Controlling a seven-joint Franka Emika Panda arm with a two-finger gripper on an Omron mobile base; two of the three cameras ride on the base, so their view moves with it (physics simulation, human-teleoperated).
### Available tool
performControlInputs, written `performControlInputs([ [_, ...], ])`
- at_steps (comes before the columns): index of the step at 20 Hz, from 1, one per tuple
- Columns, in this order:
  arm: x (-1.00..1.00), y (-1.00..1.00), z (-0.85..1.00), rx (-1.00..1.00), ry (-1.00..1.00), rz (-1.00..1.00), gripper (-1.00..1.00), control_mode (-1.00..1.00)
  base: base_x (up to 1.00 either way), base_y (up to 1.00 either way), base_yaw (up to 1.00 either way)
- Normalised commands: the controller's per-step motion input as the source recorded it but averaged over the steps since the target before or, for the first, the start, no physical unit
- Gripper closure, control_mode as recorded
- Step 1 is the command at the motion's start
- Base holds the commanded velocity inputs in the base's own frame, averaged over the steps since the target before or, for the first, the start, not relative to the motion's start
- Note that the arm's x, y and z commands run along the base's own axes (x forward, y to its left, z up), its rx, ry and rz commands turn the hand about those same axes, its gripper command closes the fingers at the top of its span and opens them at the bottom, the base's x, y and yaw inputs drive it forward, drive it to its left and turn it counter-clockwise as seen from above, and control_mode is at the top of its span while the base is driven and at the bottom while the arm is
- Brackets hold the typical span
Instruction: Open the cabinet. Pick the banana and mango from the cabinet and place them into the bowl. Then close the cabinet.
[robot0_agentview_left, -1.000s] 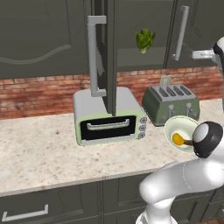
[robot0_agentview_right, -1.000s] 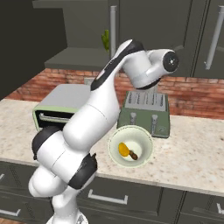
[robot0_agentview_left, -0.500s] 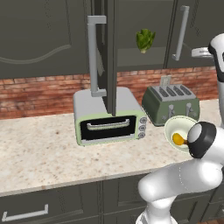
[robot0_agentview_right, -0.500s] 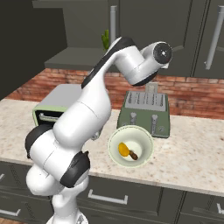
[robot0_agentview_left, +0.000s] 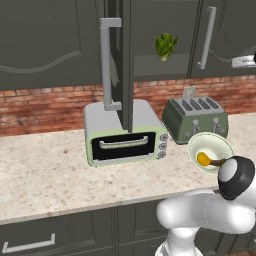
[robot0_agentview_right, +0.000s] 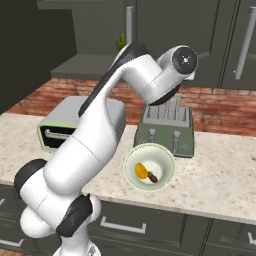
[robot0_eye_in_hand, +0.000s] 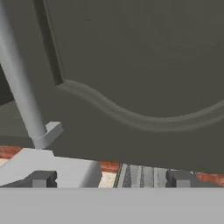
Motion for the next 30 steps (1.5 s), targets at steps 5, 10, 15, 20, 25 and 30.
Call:
performControlInputs([
  [5, -0.97, 0.1, 0.03, -0.02, 0.0, -0.03, -1.0, -1.0, 0.0, 0.0, 0.0],
  [10, -0.97, 0.29, 0.04, -0.04, 0.0, -0.02, -1.0, -1.0, 0.0, 0.0, 0.0],
  [15, -0.85, 0.49, 0.01, -0.07, 0.0, -0.01, -1.0, -1.0, 0.0, 0.0, 0.0],
  [20, -0.57, 0.68, 0.0, -0.11, 0.0, -0.02, -1.0, -1.0, 0.0, 0.0, 0.0],
  [25, -0.48, 0.59, 0.0, -0.09, 0.0, -0.01, -1.0, -1.0, 0.0, 0.0, 0.0],
  [30, -0.5, 0.57, 0.02, -0.07, 0.0, 0.0, -1.0, -1.0, 0.0, 0.0, 0.0],
])
